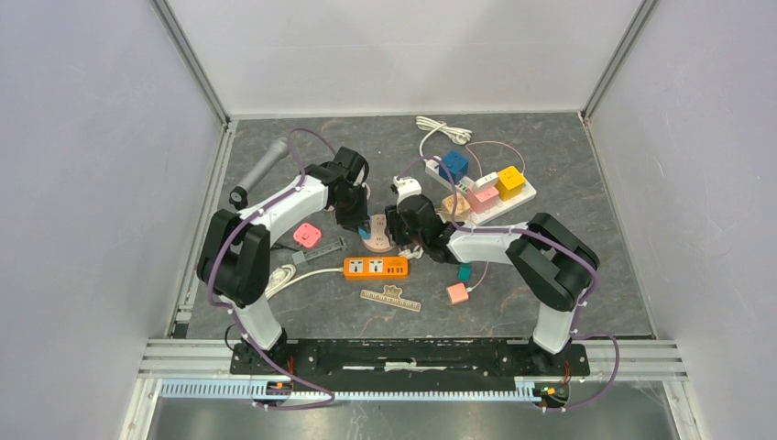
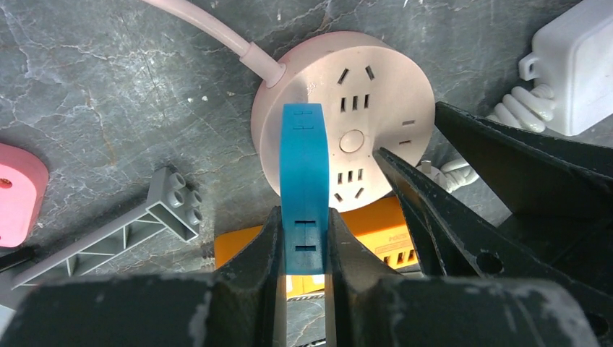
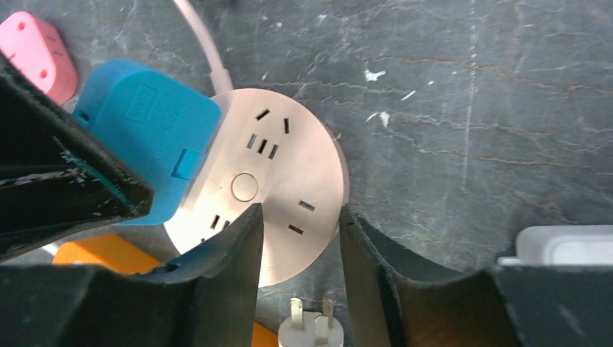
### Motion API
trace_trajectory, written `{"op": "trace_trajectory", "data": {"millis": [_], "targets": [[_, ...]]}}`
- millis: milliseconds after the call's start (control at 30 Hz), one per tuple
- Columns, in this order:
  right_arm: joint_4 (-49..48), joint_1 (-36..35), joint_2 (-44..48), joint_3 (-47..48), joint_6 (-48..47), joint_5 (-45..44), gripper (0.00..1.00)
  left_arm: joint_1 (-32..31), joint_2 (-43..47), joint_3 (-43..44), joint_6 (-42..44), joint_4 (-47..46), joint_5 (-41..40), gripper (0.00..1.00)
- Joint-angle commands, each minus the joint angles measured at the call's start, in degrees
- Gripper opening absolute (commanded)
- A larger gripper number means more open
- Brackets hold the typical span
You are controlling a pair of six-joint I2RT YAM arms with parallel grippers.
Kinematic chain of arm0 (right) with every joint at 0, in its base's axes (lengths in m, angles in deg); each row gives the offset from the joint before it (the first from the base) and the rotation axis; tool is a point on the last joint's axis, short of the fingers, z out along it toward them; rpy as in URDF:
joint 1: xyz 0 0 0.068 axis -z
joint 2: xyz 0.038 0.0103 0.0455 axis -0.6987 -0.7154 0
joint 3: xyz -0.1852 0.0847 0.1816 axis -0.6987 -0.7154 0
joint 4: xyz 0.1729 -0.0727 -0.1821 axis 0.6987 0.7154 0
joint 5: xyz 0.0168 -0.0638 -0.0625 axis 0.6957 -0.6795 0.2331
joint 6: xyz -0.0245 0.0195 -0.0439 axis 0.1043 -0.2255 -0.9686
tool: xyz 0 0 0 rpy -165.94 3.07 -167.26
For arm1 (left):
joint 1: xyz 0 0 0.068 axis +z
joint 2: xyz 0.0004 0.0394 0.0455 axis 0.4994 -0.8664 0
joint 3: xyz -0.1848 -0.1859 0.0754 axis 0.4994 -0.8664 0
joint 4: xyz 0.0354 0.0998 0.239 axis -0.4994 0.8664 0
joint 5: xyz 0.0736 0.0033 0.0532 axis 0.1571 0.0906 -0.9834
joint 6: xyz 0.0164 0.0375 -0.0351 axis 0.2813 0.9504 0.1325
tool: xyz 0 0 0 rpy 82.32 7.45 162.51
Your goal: Pull the plug off the socket
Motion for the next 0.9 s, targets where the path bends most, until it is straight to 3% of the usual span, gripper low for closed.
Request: {"op": "trace_trajectory", "data": {"millis": [0,167,400,533,867], "targets": [[13.06,0.20,-2.23,-2.26,1.02,9.07,0.51,-1.58,0.90,-0.47,0.20,-2.27,1.31,0.02],[13.57,1.86,-3.13,-0.42,1.48,11.13,0.58,-1.58,1.02,-1.05,0.25,-2.28,0.87,0.02],[15.38,2.24,-6.89,0.94,-1.44,15.39,0.54,-1.64,1.11,1.33,-0.24,-2.30,2.90,0.02],[18.74,2.13,-10.19,1.79,-3.88,13.18,0.49,-1.63,0.89,2.68,-0.95,-3.67,8.23,0.02],[22.38,0.77,-12.65,-0.56,-5.92,3.43,0.44,-0.53,2.56,3.51,-1.09,-3.05,11.67,0.02]]}}
